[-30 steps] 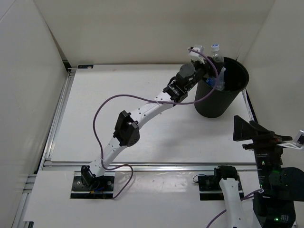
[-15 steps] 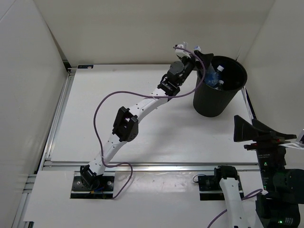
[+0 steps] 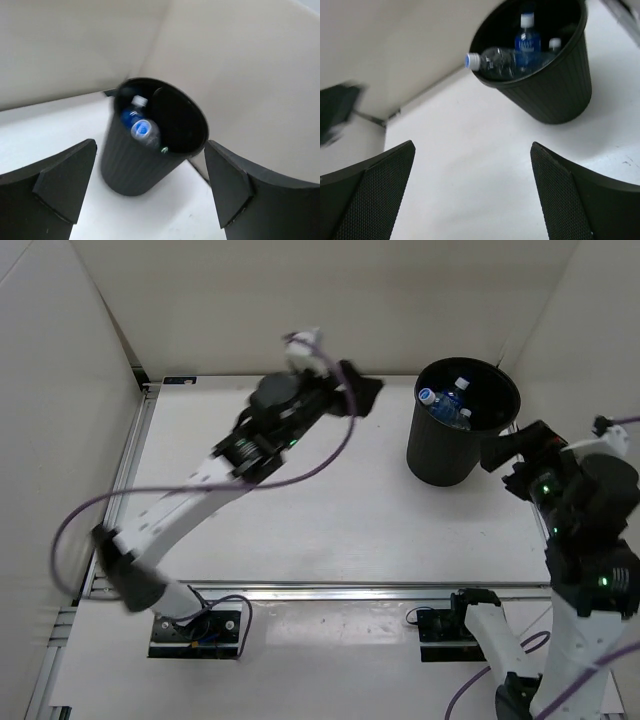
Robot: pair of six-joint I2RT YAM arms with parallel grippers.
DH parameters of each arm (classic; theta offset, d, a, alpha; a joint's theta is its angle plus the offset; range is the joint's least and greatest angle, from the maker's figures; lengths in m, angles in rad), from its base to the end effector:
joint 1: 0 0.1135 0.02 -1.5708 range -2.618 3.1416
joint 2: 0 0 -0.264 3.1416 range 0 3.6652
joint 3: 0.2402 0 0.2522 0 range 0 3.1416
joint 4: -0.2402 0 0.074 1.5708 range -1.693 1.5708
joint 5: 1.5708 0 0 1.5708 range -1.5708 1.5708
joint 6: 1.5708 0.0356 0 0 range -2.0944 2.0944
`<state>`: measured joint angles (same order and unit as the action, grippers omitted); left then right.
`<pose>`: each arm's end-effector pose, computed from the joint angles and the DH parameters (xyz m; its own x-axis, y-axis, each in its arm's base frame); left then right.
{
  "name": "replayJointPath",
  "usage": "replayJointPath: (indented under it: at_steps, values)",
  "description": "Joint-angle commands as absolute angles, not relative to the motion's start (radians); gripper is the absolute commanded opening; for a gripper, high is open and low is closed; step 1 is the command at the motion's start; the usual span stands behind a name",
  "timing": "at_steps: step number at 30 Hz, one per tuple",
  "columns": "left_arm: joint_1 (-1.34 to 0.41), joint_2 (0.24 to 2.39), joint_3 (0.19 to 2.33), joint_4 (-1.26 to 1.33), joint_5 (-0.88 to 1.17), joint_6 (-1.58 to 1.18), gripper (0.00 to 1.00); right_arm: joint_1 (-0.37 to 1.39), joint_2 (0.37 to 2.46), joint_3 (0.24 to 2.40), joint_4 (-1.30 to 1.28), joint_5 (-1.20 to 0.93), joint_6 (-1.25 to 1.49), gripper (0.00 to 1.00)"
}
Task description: Put the plastic bottles in the bin
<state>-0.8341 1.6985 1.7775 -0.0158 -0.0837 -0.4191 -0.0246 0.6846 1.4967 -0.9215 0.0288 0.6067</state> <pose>0.2725 -0.2960 0.4614 -0.2388 -0.3403 -0.9095 0.6403 0.6490 -0.4109 0.0494 -0.0022 0.4875 -0.0593 0.5716 -0.8184 0.1059 0.8188 0.5642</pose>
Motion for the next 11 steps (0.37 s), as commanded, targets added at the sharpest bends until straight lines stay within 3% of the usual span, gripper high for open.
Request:
replayJointPath:
  at_steps: [1,7,11]
  values:
    - [-0.842,1.341,1.414,-0.206,-0.343,-0.367,1.00,-0.020,0.776,1.496,-1.025,-0.102,0.538,1.00]
    - [-0.833,0.978,1.050,-0.595,-0.739,-0.469,1.00,-0.020,0.753,1.290,-0.829,-0.342,0.529,1.00]
    - [-0.824,0.807,0.924,-0.909,-1.079,-0.837,1.00,-0.020,0.741,1.241,-0.793,-0.353,0.516,1.00]
